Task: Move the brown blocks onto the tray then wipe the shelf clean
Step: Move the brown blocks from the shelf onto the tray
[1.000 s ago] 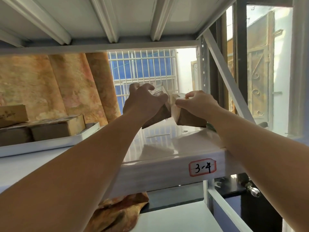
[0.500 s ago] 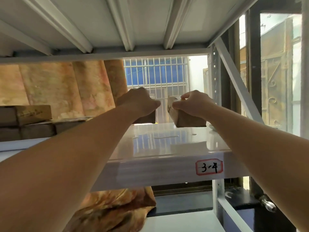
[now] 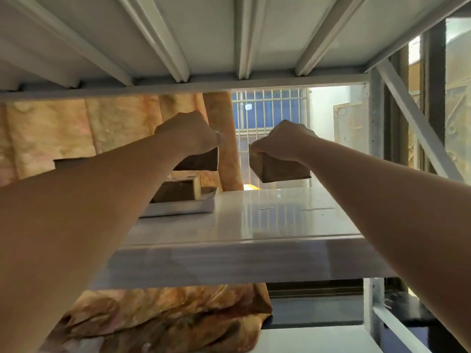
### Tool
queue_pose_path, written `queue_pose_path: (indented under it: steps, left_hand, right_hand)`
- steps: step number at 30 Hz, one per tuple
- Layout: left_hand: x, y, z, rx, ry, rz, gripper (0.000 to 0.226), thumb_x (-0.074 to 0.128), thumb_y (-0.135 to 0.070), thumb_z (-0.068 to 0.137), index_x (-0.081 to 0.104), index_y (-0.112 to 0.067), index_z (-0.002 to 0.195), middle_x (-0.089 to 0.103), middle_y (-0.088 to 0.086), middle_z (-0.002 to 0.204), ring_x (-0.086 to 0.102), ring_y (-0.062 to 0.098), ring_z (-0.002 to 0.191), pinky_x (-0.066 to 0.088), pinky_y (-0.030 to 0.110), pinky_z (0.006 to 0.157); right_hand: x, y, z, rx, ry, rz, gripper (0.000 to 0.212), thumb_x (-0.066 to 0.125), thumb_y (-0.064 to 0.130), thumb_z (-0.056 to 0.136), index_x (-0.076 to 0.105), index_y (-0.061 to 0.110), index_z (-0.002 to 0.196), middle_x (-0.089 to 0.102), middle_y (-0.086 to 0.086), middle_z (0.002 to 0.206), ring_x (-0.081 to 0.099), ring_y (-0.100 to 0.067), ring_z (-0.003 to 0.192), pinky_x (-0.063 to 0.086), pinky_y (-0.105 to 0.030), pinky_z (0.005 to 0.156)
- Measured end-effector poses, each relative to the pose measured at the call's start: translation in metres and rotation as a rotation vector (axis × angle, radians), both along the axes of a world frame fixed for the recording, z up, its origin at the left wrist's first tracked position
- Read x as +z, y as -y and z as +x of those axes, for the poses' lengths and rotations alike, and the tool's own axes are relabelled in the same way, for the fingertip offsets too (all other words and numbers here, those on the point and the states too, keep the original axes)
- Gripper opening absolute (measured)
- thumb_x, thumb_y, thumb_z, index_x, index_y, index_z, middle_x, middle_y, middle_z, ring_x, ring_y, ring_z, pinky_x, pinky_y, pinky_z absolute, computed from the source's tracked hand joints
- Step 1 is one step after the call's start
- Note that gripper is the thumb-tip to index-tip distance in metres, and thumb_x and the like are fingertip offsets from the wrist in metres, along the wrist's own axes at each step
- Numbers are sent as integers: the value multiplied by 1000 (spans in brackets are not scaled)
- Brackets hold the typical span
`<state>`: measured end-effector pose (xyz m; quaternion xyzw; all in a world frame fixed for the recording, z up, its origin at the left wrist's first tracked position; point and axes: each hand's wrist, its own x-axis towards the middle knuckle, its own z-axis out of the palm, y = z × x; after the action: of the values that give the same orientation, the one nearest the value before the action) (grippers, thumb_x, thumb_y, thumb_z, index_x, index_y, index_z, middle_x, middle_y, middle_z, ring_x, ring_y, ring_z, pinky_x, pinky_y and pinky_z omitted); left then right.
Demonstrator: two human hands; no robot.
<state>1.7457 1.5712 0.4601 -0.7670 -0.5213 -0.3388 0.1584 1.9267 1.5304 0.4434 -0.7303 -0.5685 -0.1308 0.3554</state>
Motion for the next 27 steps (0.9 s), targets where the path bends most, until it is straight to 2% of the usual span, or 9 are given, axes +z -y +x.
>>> queue_pose_path:
  steps: [2,5,8,10,13,16,20,23,27]
  left_hand:
    - [1,-5,-18,-30,-6,-41,52,50,-57,83,61,-11,105,60,3,86,57,22,81,39,30,61]
    - [7,-16,-43,-64,11,-59,59,53,-57,81,58,-13,120,63,6,116,58,26,99,48,36,77]
    - [14,-28,-70,-70,36,-79,64,55,-58,79,56,-13,125,59,8,125,57,28,107,48,36,82]
    - [17,-35,-88,-80,63,-111,70,58,-58,77,53,-12,129,56,10,131,54,29,113,47,37,87]
    - [17,-44,-108,-99,102,-117,66,62,-53,77,55,-10,126,59,11,124,56,30,108,46,36,80]
    - [11,-50,-120,-98,72,-103,58,62,-49,78,58,-10,120,61,11,114,58,28,98,44,32,71]
    - [3,-58,-125,-87,20,-54,53,62,-47,76,57,-12,117,61,9,110,58,28,95,46,33,72]
    - [-1,-65,-123,-115,31,-20,53,61,-47,75,59,-12,115,62,9,112,59,28,94,47,33,72]
    - [-4,-73,-121,-126,52,-25,52,58,-50,77,59,-11,111,62,9,111,59,27,94,47,33,70]
  right_hand:
    - [3,-6,-17,-11,-7,-11,43,60,54,77,45,20,98,49,0,78,47,-15,64,41,-31,65]
    - [7,-15,-39,-43,-40,6,46,61,55,74,46,19,98,49,0,78,47,-15,64,39,-31,61]
    - [9,-26,-65,-43,-80,8,48,62,56,74,48,18,99,50,-1,78,47,-16,64,37,-28,54]
    - [9,-33,-82,-47,-70,5,50,62,56,73,48,17,101,49,-2,78,48,-16,65,38,-28,55]
    - [9,-40,-107,-59,-63,28,51,62,56,72,50,16,100,50,-2,78,50,-17,66,42,-31,62]
    - [10,-43,-128,-57,-59,60,47,62,55,72,53,16,96,52,-1,77,51,-17,66,41,-29,60]
    - [10,-49,-150,-71,-6,89,44,62,57,70,58,18,90,55,1,77,56,-18,72,44,-29,62]
    - [9,-55,-160,-107,67,95,40,63,57,70,59,20,86,56,3,75,56,-15,69,46,-29,65]
    - [13,-66,-163,-84,34,102,43,62,59,69,58,19,85,55,3,74,59,-18,74,50,-31,68]
